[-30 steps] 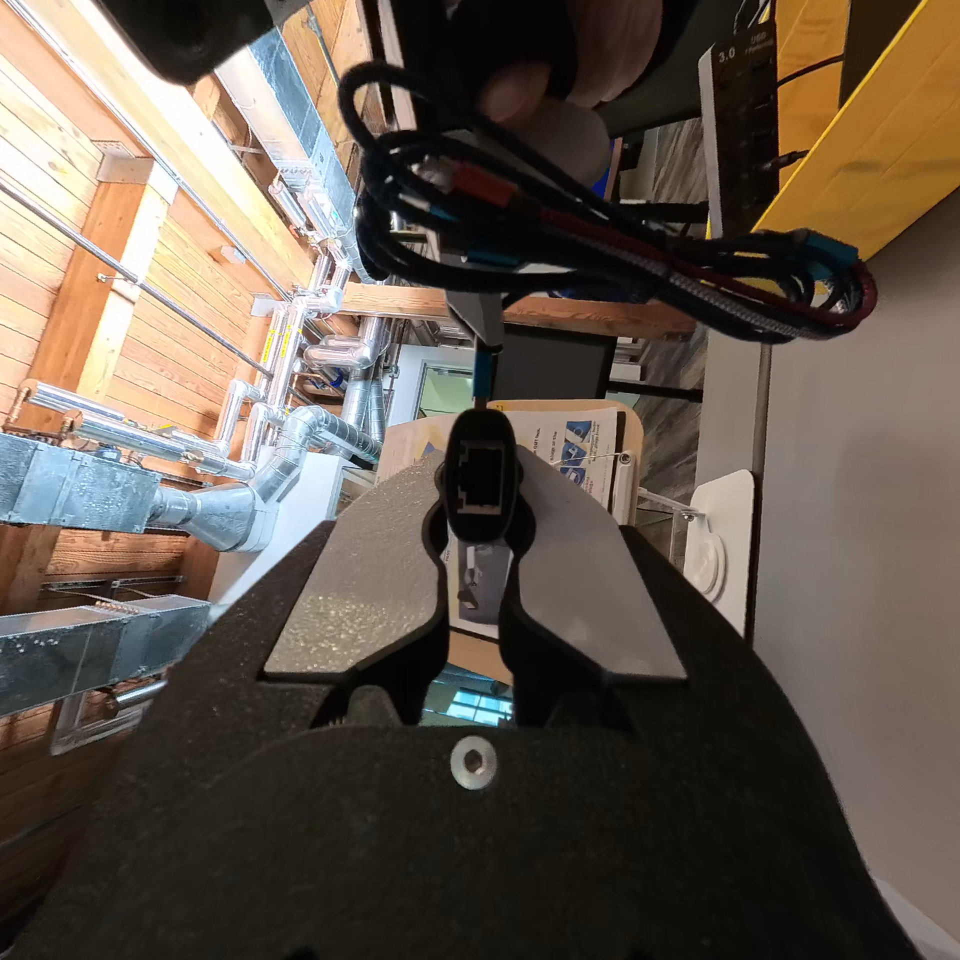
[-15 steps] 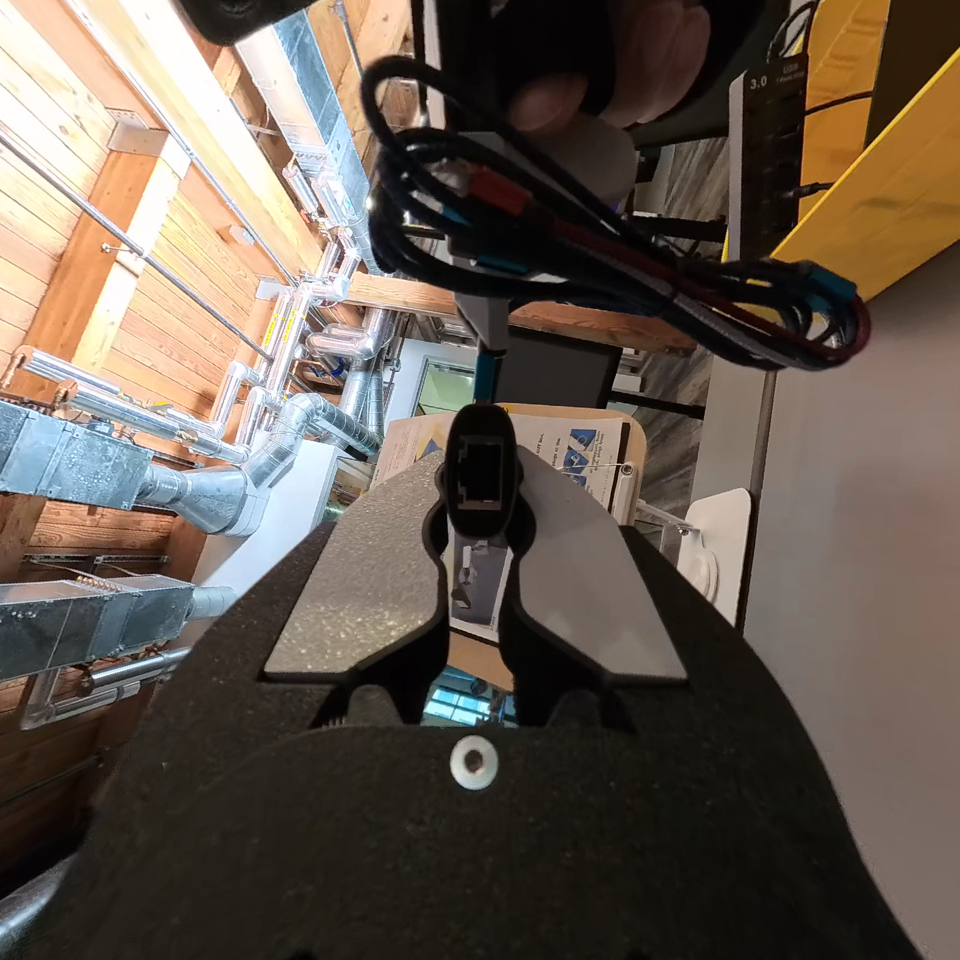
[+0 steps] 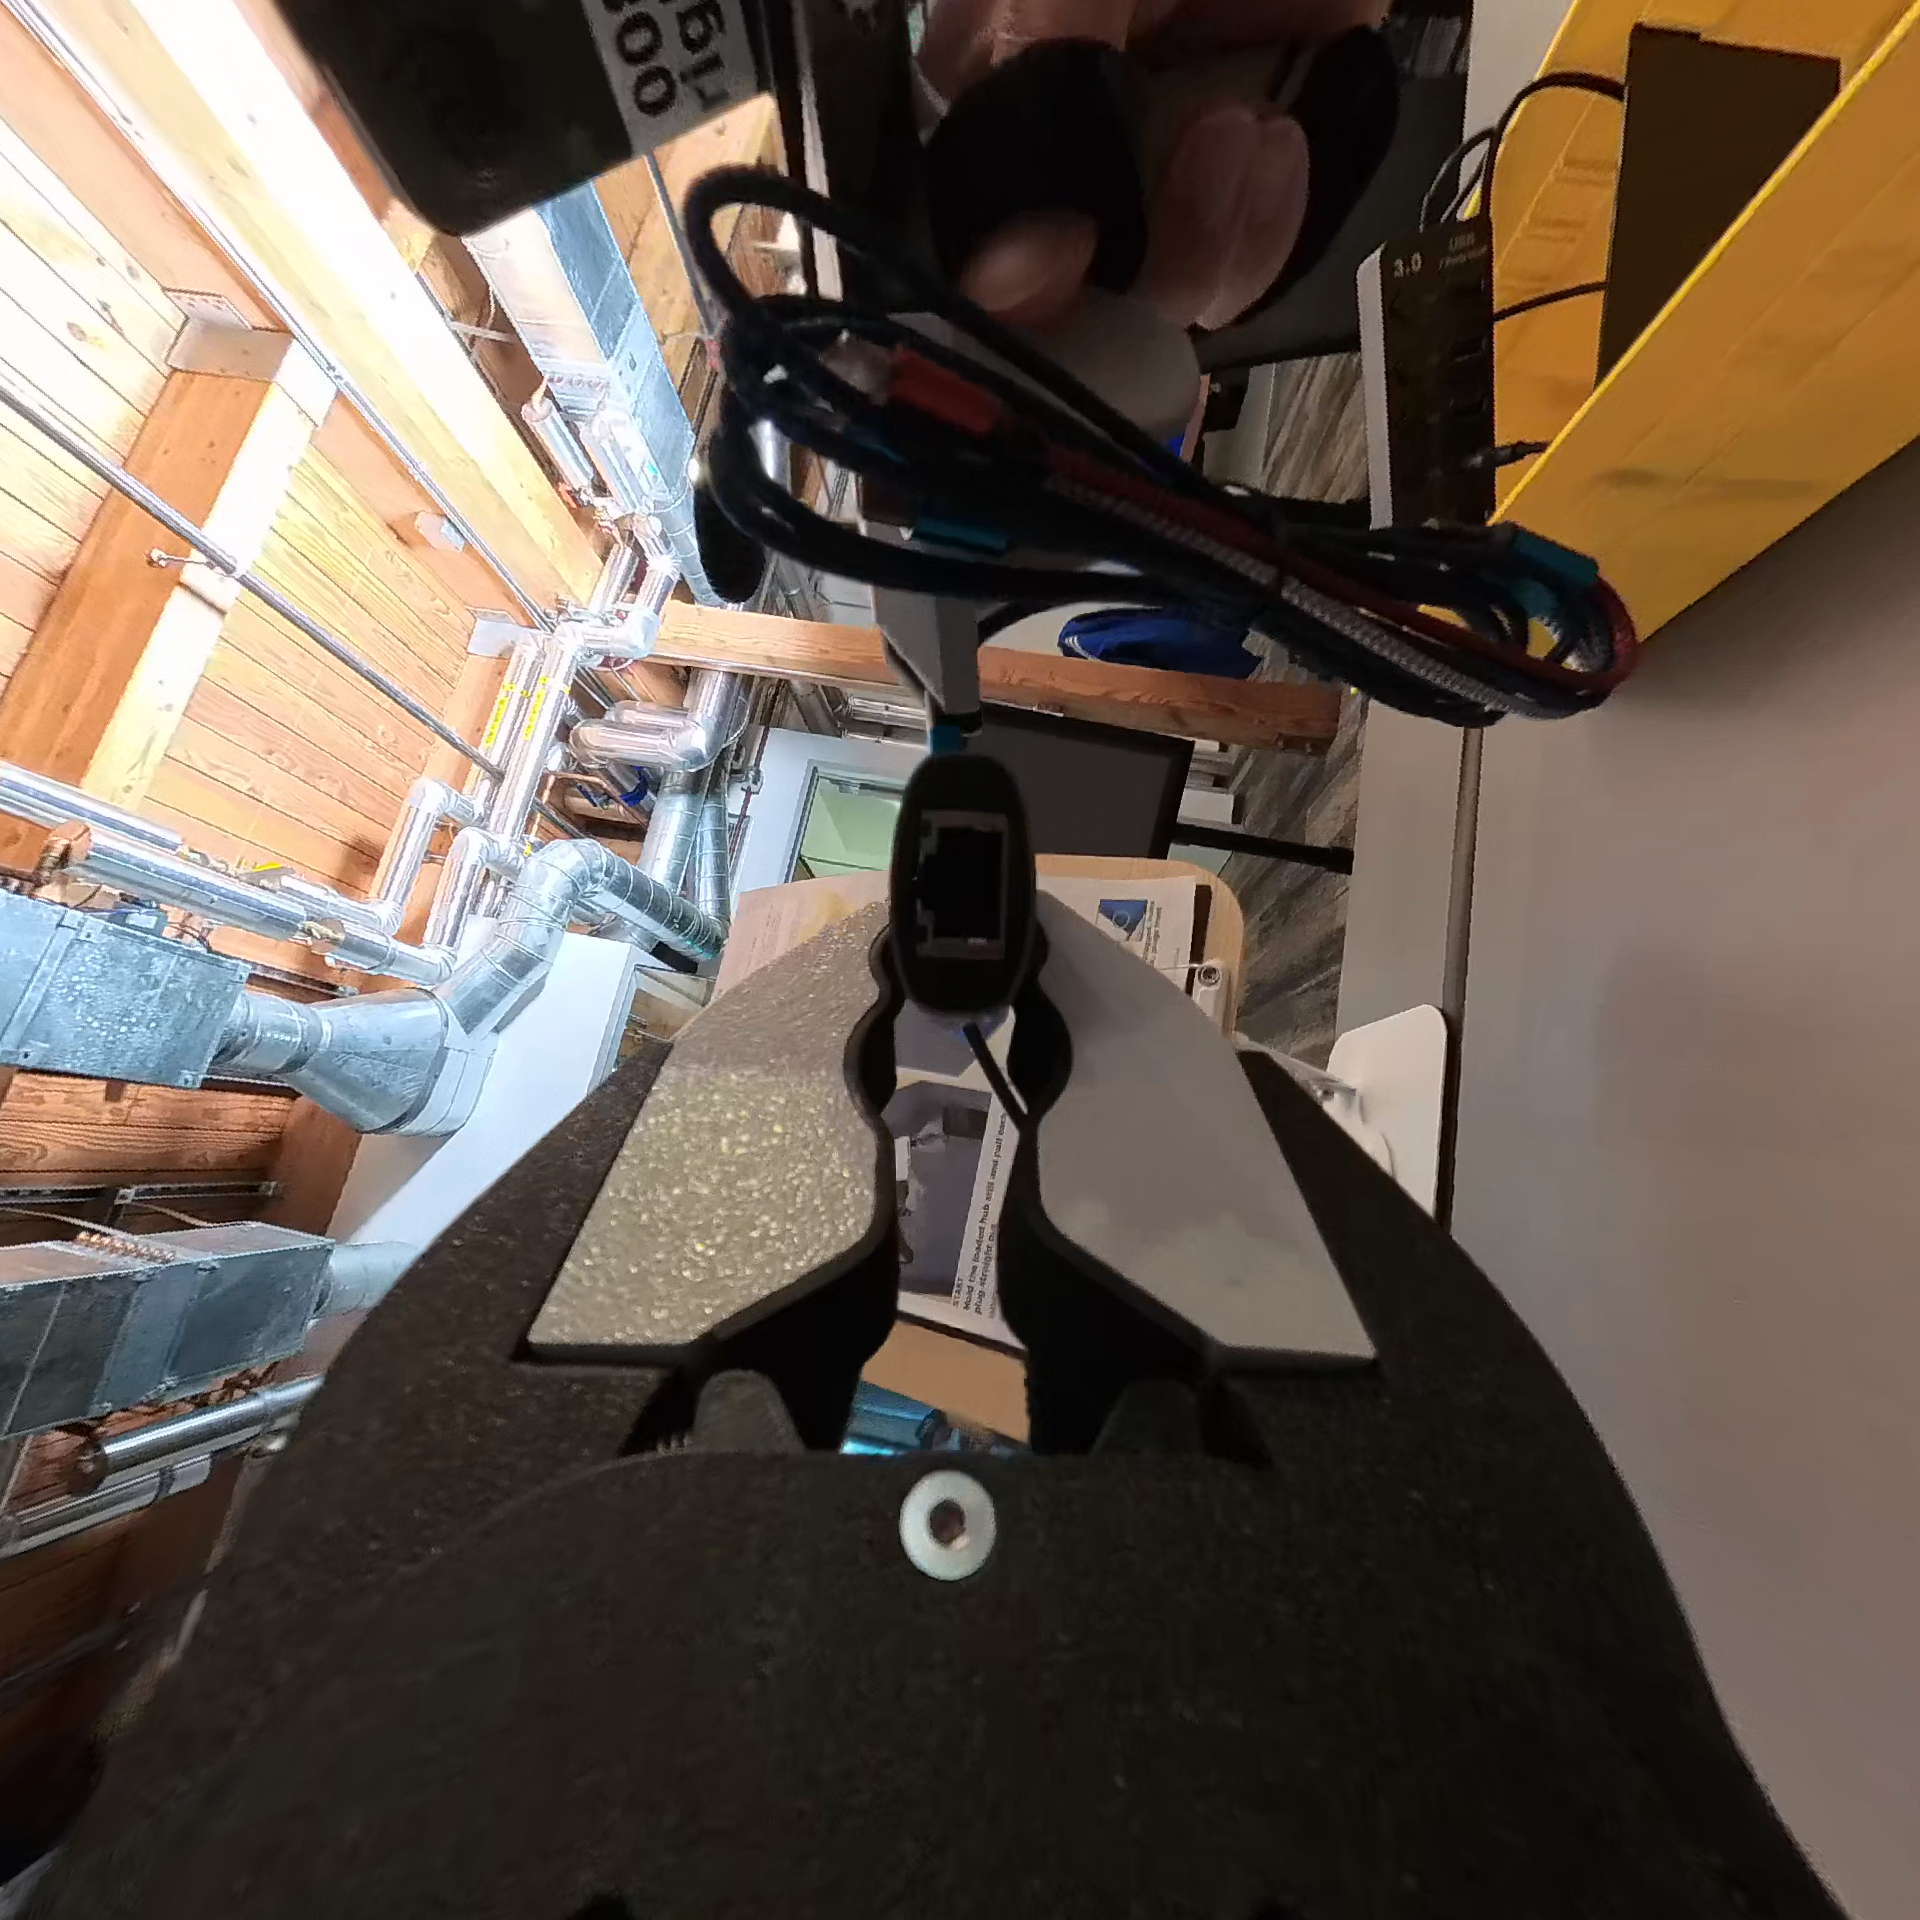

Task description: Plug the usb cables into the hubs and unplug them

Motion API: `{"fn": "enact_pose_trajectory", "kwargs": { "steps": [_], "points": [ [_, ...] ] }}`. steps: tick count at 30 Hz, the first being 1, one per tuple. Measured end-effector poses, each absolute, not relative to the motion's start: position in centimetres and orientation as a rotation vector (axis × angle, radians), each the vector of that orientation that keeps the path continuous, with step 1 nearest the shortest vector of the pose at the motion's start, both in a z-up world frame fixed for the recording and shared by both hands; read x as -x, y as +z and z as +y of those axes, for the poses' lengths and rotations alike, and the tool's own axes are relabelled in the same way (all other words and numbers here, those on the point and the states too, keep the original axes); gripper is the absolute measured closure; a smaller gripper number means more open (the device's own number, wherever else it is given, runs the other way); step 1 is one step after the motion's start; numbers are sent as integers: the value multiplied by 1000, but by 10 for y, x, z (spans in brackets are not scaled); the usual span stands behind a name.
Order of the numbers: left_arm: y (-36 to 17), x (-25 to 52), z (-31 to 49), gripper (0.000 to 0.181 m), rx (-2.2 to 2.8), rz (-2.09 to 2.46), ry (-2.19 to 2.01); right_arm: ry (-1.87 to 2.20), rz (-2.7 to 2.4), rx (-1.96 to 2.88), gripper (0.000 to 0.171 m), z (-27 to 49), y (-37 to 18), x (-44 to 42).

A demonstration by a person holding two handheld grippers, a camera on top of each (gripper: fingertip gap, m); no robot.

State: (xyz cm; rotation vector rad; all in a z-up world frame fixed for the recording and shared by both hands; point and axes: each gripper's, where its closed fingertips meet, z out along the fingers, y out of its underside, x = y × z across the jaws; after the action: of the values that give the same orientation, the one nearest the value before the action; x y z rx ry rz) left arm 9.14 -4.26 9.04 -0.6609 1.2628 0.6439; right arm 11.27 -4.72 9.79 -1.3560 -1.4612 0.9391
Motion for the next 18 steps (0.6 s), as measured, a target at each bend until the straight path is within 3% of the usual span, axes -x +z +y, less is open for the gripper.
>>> {"fn": "enact_pose_trajectory", "kwargs": {
  "steps": [18],
  "points": [
    [107,-107,-81,164,543,1236,389,1295,-1534,1263,165,-74,110,-123]
  ]
}}
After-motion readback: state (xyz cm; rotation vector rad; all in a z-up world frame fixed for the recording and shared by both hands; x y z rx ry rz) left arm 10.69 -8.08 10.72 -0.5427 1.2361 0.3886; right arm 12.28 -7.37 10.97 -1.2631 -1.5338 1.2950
